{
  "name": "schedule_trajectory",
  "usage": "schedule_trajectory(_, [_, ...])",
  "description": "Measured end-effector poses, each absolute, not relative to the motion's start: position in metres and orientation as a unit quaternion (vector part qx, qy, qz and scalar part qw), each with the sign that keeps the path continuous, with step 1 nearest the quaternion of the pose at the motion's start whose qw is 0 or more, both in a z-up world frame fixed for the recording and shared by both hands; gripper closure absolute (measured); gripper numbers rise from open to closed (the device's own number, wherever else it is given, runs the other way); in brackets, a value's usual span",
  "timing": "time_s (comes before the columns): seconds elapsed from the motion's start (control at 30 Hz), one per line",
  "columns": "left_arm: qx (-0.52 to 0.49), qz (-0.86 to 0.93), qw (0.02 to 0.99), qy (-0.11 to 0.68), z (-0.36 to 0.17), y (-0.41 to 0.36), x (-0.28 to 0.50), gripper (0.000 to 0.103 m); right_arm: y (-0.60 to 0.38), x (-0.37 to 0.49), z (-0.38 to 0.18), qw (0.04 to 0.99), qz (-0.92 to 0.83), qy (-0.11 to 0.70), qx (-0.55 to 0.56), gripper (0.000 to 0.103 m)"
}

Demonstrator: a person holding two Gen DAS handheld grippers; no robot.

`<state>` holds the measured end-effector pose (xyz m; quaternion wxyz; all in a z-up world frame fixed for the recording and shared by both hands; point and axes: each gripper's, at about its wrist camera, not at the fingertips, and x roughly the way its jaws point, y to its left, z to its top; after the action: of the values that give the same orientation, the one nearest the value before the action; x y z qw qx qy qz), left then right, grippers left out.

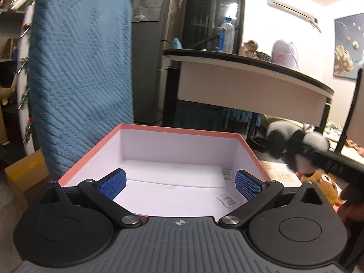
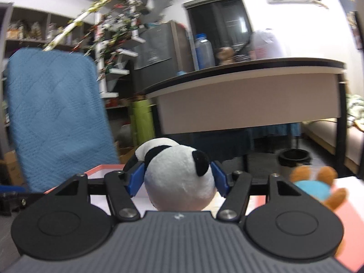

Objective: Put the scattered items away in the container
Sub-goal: 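Lift the panda plush with the right gripper and carry it over the box, then lower the panda into the box and open the right gripper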

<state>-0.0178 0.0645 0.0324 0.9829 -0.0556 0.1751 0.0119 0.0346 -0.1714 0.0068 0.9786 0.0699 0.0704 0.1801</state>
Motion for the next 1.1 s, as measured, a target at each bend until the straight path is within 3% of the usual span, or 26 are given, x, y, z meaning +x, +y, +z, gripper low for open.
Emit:
schedule_trajectory(0.4, [-0.08, 0.045, 0.978, 0.189, 0.028, 0.102, -0.022, 0.0, -0.101, 0.061, -0.022, 0.965, 0.231, 0.123, 0.02, 0.04])
schedule_trajectory(0.9, [-0.084, 0.049, 0.975, 0.201, 0.026, 0.104, -0.018, 0.0, -0.103, 0.065, -0.028, 0.966, 0.223, 0.13, 0.022, 0.037])
schedule_trajectory(1.03, [-0.082, 0.046, 0.975, 0.199, 0.027, 0.101, -0.014, 0.0, -0.108, 0.061, -0.026, 0.966, 0.227, 0.117, 0.032, 0.016])
schedule_trajectory(1.1, [-0.079, 0.042, 0.976, 0.198, 0.027, 0.096, -0.013, 0.0, -0.109, 0.057, -0.024, 0.968, 0.225, 0.106, 0.027, 0.014])
